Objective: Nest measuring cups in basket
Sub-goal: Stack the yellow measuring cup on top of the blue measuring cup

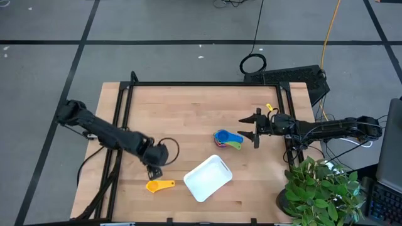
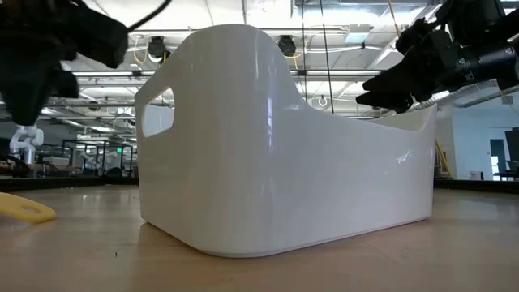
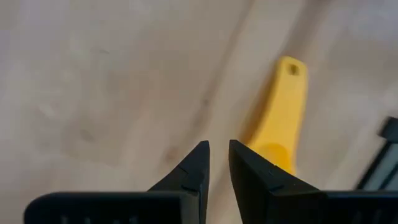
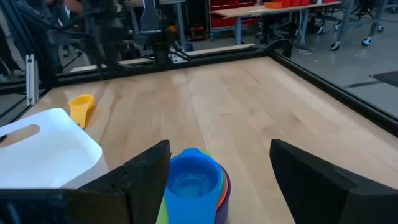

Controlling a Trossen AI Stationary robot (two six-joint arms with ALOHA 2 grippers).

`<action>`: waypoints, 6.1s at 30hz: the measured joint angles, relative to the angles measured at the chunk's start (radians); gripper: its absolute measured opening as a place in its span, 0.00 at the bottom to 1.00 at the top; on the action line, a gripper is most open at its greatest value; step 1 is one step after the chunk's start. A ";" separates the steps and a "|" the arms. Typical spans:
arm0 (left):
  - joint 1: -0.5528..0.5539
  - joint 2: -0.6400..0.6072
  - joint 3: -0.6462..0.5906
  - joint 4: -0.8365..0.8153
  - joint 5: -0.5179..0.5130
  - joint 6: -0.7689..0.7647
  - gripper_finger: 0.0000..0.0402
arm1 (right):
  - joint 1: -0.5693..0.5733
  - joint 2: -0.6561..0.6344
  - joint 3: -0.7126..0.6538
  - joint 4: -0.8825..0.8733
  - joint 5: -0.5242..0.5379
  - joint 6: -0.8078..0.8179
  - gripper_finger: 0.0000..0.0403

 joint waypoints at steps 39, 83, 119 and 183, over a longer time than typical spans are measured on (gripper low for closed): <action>-0.224 0.177 -0.140 0.339 0.027 -0.346 0.15 | -0.004 0.000 0.001 -0.019 0.002 -0.001 0.66; 0.590 0.304 0.448 -0.146 0.052 0.711 0.02 | -0.029 0.337 0.519 -0.469 -0.112 -0.293 0.66; 0.615 0.495 0.692 -0.128 0.063 0.741 0.02 | -0.056 0.760 0.743 -0.401 -0.219 -0.375 0.48; 0.571 0.109 0.290 0.559 -0.051 0.788 0.38 | 0.028 0.212 0.307 -0.534 -0.075 -0.008 0.31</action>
